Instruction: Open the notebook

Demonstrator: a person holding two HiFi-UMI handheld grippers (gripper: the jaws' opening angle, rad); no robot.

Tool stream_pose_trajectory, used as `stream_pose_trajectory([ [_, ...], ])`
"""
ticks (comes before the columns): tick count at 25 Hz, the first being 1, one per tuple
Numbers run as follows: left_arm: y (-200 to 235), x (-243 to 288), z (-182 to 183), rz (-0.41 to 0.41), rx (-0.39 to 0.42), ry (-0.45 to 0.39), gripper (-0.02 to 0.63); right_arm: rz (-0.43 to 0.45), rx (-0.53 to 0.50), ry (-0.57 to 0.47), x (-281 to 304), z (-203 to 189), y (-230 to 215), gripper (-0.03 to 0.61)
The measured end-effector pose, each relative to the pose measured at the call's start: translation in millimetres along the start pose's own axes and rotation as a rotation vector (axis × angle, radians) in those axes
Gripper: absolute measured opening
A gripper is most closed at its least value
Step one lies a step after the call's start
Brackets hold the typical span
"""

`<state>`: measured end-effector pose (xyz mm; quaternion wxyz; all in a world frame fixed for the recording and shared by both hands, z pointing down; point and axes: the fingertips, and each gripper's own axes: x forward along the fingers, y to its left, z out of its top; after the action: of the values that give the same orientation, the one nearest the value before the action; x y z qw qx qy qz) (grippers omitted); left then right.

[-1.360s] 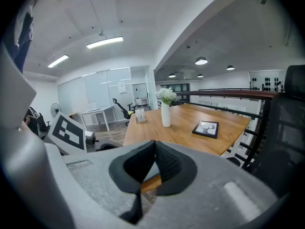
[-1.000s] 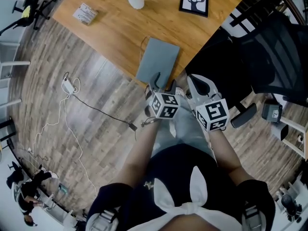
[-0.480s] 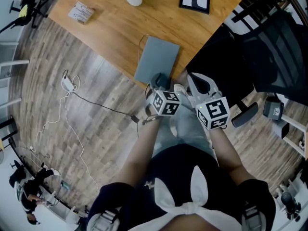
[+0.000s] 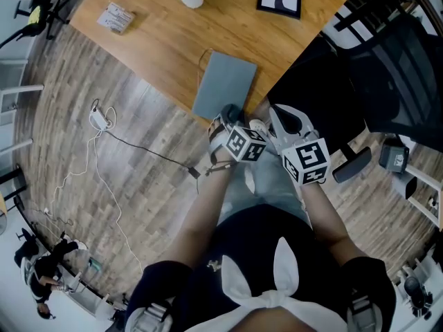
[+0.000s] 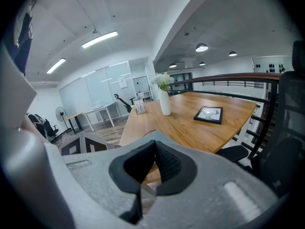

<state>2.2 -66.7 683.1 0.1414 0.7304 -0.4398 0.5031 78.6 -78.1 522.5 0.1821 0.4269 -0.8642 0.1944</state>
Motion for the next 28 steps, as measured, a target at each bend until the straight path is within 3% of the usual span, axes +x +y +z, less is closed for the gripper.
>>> stream_pose_trajectory([
  [8, -5, -8, 3, -0.055, -0.055, -0.033, 0.090, 0.001, -0.002, -0.007, -2, 6, -6, -0.002],
  [18, -3, -23, 9, -0.121, -0.103, -0.063, 0.054, 0.004, -0.005, -0.025, -8, 16, -4, -0.003],
  [28, 8, -46, 17, -0.103, -0.100, -0.097, 0.037, 0.027, -0.017, -0.055, -13, 30, 1, -0.002],
])
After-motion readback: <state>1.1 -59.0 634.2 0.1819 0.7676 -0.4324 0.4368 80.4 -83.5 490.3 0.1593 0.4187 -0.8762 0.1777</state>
